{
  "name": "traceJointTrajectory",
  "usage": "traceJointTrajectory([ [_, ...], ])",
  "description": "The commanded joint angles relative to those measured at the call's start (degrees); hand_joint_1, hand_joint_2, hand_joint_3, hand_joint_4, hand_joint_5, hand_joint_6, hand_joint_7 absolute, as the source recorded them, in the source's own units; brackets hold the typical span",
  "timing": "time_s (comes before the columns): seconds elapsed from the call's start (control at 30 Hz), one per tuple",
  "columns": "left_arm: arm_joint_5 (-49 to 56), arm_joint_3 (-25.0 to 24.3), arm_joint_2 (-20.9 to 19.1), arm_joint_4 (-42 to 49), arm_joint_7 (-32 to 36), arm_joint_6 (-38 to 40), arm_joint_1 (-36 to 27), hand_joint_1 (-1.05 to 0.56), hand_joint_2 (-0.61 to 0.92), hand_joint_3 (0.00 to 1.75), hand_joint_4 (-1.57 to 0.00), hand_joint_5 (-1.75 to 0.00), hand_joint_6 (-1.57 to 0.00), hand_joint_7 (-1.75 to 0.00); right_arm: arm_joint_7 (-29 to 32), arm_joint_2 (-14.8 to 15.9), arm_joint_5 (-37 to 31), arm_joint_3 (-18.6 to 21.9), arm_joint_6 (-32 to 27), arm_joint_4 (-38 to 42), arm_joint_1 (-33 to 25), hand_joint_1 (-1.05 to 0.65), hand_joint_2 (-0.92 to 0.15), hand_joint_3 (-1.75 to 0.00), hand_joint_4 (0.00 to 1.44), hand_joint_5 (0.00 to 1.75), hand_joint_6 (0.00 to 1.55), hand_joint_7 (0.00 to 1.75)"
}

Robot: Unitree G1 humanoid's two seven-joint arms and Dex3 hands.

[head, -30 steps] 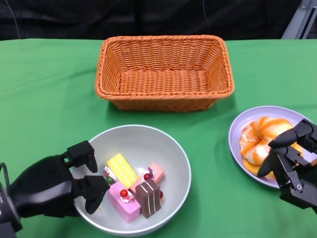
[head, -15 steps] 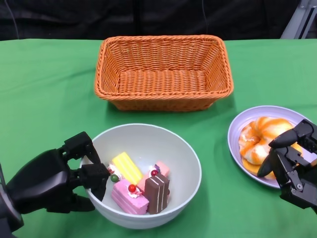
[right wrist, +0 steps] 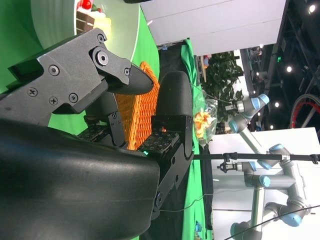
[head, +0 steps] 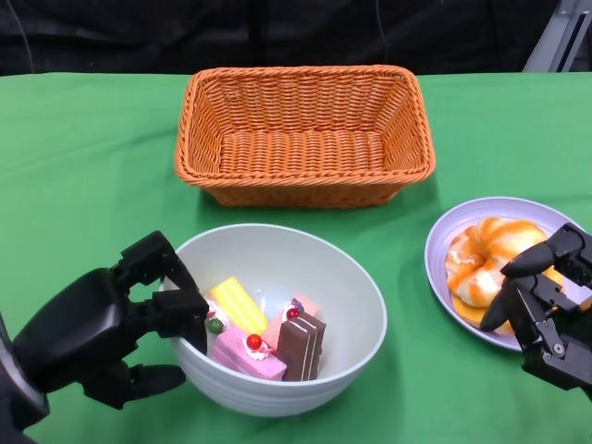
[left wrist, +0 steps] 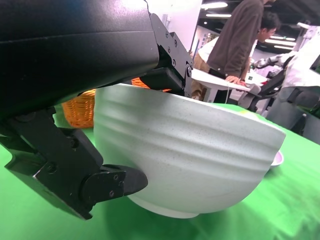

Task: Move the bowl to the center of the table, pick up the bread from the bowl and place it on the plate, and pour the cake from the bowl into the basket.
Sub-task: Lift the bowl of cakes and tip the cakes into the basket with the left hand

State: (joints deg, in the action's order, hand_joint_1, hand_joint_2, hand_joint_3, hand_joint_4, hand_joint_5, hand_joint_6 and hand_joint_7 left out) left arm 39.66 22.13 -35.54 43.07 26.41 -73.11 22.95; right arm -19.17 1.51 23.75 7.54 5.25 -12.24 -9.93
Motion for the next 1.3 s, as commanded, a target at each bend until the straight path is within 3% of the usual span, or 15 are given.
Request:
traceJointTrajectory([
  [0.03, -3.4, -3.0, 0.5, -2.2, -1.7, -1.2, -1.2, -0.09, 0.43, 1.31, -0.93, -1.75, -0.83, -1.49, -0.2, 0.6, -0.4, 0.5, 1.2, 0.3, 0.0, -0.1, -0.6, -0.96, 0.72, 1.59, 0.63, 1.26],
  [0.4, -5.6, -9.3, 4.8, -5.1, -4.6, -2.0, -1.9, -0.1, 0.34, 1.41, -0.95, -1.75, -0.87, -1.43, -0.8, 0.6, -0.6, 0.5, 2.1, 1.5, 0.3, -0.1, -0.58, -0.99, 0.71, 1.61, 0.61, 1.28],
  [0.63, -6.6, -12.8, 8.1, -7.1, -5.3, -0.3, -1.9, -0.11, 0.3, 1.51, -0.97, -1.75, -0.88, -1.48, -0.6, 0.4, -1.0, 0.2, 2.3, 1.6, 0.3, -0.1, -0.58, -0.99, 0.7, 1.61, 0.61, 1.29],
  [1.3, -11.4, -15.5, 16.5, -8.3, -8.5, 7.0, 2.5, -0.08, 0.18, 1.7, -1.01, -1.75, -0.9, -1.53, -1.0, 0.1, -2.2, -0.7, 4.7, 3.7, 0.8, -0.12, -0.56, -1.0, 0.74, 1.61, 0.61, 1.3],
])
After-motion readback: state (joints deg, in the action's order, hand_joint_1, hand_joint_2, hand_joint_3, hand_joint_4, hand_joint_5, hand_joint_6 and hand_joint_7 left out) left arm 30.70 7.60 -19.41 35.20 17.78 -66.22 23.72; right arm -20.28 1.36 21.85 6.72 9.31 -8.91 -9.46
